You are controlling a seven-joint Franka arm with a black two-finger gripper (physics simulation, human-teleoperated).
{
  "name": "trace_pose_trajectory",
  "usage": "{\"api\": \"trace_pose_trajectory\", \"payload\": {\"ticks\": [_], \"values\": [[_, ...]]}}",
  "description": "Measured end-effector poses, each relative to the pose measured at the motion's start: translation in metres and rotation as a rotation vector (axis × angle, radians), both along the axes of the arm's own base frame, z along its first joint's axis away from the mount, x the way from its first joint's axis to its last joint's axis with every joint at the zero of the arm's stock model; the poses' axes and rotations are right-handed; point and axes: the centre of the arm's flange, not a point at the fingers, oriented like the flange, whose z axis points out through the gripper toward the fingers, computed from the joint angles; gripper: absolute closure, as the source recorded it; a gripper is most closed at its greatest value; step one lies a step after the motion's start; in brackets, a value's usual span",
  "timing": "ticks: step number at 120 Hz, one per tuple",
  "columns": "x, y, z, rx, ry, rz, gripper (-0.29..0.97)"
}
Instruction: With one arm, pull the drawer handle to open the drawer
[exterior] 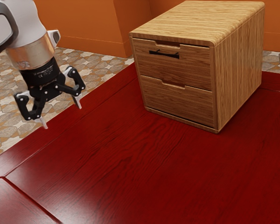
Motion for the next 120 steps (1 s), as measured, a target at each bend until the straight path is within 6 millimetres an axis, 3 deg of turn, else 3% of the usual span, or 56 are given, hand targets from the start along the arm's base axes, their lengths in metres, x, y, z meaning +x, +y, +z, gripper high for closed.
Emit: {"api": "trace_pose_trajectory", "payload": {"ticks": [13,24,34,40,46,58,68,84,105,120], "values": [[0.001,0.004,-0.006,0.001,0.004,0.042,0.00],[0.003,0.030,-0.022,-0.001,0.021,0.124,0.00],[0.011,0.036,-0.035,0.001,0.030,0.156,0.00],[0.031,0.037,-0.032,0.007,0.011,0.168,0.00],[0.069,0.036,-0.014,0.019,-0.045,0.172,0.00],[0.127,0.027,0.010,0.030,-0.147,0.160,0.00],[0.158,0.004,0.007,0.023,-0.192,0.122,0.00],[0.193,-0.021,-0.009,0.002,-0.256,0.081,0.00],[0.219,-0.018,-0.011,-0.006,-0.348,0.089,0.00],[0.236,-0.012,-0.026,-0.009,-0.380,0.100,0.00]]}}
